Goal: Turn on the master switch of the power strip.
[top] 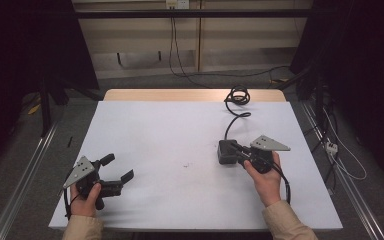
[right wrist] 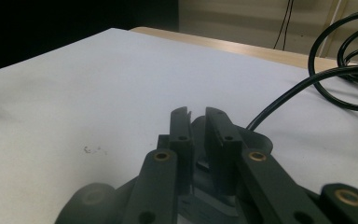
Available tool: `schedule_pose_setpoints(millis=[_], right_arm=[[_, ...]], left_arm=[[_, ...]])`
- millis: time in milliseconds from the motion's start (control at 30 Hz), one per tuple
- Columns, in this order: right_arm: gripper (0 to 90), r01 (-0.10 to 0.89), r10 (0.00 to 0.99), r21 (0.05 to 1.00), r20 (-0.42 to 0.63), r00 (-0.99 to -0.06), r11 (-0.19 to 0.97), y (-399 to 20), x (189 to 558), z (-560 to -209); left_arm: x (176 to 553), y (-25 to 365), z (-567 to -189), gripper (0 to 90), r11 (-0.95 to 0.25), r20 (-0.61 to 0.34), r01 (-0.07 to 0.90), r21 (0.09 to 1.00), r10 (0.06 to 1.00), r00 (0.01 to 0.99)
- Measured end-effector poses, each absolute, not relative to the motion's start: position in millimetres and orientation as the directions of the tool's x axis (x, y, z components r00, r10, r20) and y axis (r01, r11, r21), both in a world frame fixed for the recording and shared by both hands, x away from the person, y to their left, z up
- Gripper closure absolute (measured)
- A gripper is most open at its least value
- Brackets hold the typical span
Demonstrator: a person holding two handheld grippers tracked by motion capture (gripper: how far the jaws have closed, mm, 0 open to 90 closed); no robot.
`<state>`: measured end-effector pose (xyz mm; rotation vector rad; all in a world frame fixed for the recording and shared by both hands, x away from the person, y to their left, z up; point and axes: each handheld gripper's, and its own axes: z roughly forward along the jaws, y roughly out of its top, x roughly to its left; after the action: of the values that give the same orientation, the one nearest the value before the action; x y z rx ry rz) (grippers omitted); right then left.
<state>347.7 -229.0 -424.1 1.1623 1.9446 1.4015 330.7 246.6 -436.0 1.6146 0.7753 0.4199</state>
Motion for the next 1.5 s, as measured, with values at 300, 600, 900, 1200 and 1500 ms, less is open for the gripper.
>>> schedule_pose_setpoints(millis=[300,600,900,1200,1500], right_arm=[[86.7,0.375,0.843,0.919,0.105,-0.527,0.120,-228.4,351.5,-427.5],[88.0,0.380,0.845,0.917,0.104,-0.524,0.122,-229.3,353.3,-429.0],[90.0,0.387,0.845,0.912,0.098,-0.526,0.135,-229.2,355.1,-430.7],[90.0,0.384,0.849,0.912,0.086,-0.521,0.143,-229.2,355.3,-431.2],[90.0,0.382,0.849,0.912,0.078,-0.522,0.151,-229.1,356.8,-433.1]], left_arm=[[330.6,247.2,-436.2,3.0,-0.037,-0.156,0.250,0.967,0.690,0.706],[330.6,247.8,-436.2,3.0,-0.037,-0.155,0.248,0.968,0.690,0.707],[330.3,248.1,-436.3,3.0,-0.034,-0.156,0.248,0.968,0.690,0.706],[330.2,248.1,-436.5,3.0,-0.036,-0.156,0.249,0.968,0.691,0.706],[330.1,248.0,-436.8,3.0,-0.038,-0.156,0.251,0.967,0.690,0.707]])
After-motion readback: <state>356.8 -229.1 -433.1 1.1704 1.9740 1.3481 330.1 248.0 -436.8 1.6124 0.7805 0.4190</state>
